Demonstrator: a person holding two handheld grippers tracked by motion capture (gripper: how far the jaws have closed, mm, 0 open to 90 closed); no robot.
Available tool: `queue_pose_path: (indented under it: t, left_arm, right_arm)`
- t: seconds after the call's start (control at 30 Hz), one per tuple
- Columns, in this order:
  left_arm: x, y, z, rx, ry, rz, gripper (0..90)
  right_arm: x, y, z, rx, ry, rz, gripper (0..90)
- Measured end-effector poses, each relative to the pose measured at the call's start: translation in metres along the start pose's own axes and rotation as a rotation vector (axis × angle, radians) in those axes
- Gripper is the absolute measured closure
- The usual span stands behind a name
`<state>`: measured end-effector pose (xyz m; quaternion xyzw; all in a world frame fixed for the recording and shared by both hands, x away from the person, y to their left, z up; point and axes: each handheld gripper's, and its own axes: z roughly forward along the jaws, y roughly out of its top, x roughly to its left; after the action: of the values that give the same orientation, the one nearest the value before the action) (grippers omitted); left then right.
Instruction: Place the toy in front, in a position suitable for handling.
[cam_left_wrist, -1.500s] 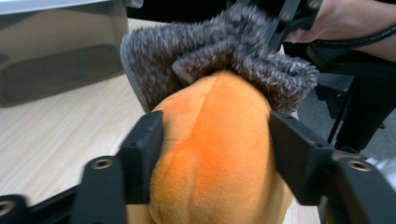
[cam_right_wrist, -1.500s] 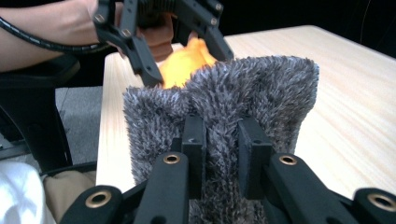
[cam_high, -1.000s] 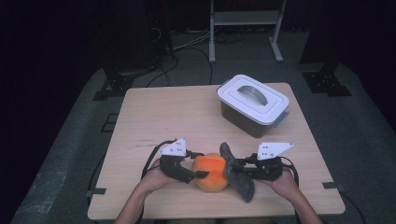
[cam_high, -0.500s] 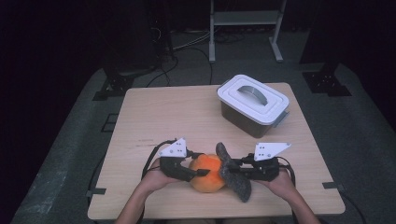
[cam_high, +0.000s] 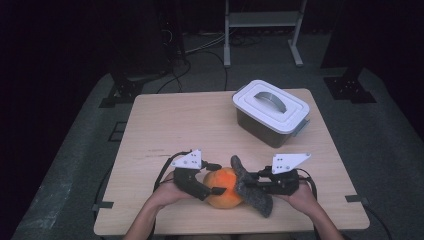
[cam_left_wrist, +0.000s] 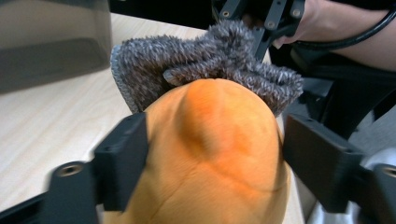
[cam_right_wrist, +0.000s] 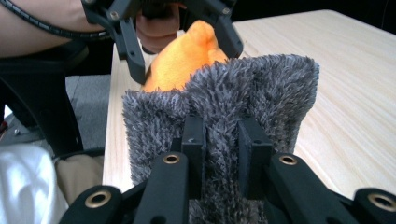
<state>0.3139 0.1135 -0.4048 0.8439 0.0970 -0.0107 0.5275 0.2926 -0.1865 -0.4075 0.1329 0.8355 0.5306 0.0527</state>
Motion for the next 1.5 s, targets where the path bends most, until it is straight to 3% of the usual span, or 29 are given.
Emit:
queue_pose_path:
  t: [0.13,0.2,0.23,0.33,0.37,0.43,0.53,0.8,0.93,1.13,1.37,1.5]
  left_arm:
    - [0.002,-0.002,0.002,0.017,-0.007,-0.014,17.8]
    - [0.001,-0.003,0.003,0.021,-0.016,-0.003,20.5]
    - [0.0,-0.003,0.002,0.021,-0.014,0.01,29.4]
    - [0.0,-0.006,0.003,0.007,-0.028,0.011,33.1]
    - [0.001,-0.007,0.004,-0.001,-0.038,0.01,34.7]
    - [0.0,-0.007,0.004,0.003,-0.04,0.023,35.3]
    - [0.001,-0.008,0.002,0.002,-0.032,0.026,36.7]
    - [0.002,-0.008,0.003,-0.003,-0.038,0.019,36.8]
    - [0.0,-0.007,0.004,-0.001,-0.045,0.036,36.3]
    - [-0.004,-0.007,0.006,0.002,-0.049,0.058,36.1]
    - [-0.004,-0.006,0.007,0.01,-0.042,0.065,36.2]
    - [-0.008,-0.004,0.011,0.013,-0.043,0.087,36.1]
  right_arm:
    - [-0.001,-0.004,-0.003,0.016,0.011,0.008,74.6]
    - [-0.002,-0.004,-0.004,0.019,0.015,0.007,74.6]
    - [-0.002,-0.005,-0.005,0.014,0.018,0.013,74.6]
    - [-0.001,-0.003,-0.006,-0.003,0.012,0.01,74.7]
    - [0.0,0.0,-0.007,-0.038,0.02,0.014,74.7]
    - [0.003,0.003,-0.004,-0.036,0.021,-0.004,74.7]
    - [0.001,0.001,-0.003,-0.032,0.031,0.01,74.6]
    - [-0.008,-0.01,-0.009,-0.001,0.026,0.056,74.6]
    - [-0.001,0.001,-0.006,-0.058,0.043,0.043,74.5]
    - [0.0,0.002,-0.002,-0.067,0.057,0.05,74.4]
    - [-0.008,-0.011,-0.01,-0.013,0.038,0.079,74.5]
    - [-0.001,0.002,-0.009,-0.077,0.051,0.052,74.5]
